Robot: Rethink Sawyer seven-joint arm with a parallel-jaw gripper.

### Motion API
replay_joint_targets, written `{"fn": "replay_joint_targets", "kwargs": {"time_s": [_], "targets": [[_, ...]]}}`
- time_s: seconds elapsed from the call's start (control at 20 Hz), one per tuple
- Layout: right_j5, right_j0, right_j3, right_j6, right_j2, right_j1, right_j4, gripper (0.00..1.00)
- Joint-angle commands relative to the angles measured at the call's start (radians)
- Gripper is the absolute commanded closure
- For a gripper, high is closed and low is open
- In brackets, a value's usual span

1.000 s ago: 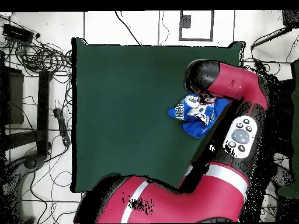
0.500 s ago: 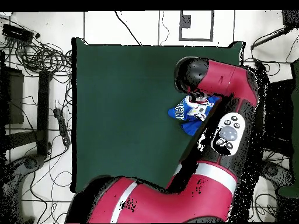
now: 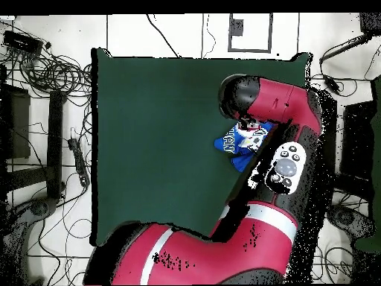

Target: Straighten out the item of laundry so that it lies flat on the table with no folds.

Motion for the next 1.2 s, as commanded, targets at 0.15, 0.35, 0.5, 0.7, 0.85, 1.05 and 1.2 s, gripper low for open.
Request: {"fn": "replay_joint_targets", "kwargs": {"time_s": [0.15, 0.35, 0.5, 0.7, 0.85, 1.05, 1.2], "targets": [[-0.044, 0.012, 0.05, 0.042, 0.151, 0.128, 0.034, 1.0], [-0.096, 0.009, 0.048, 0.056, 0.164, 0.149, 0.042, 1.0], [-0.109, 0.017, 0.023, 0.084, 0.158, 0.175, 0.044, 1.0], [-0.069, 0.034, -0.021, 0.125, 0.139, 0.197, 0.056, 1.0], [0.012, 0.055, -0.073, 0.176, 0.122, 0.21, 0.086, 1.0], [0.072, 0.067, -0.121, 0.205, 0.106, 0.222, 0.113, 1.0], [0.063, 0.061, -0.125, 0.195, 0.106, 0.227, 0.114, 1.0]]}}
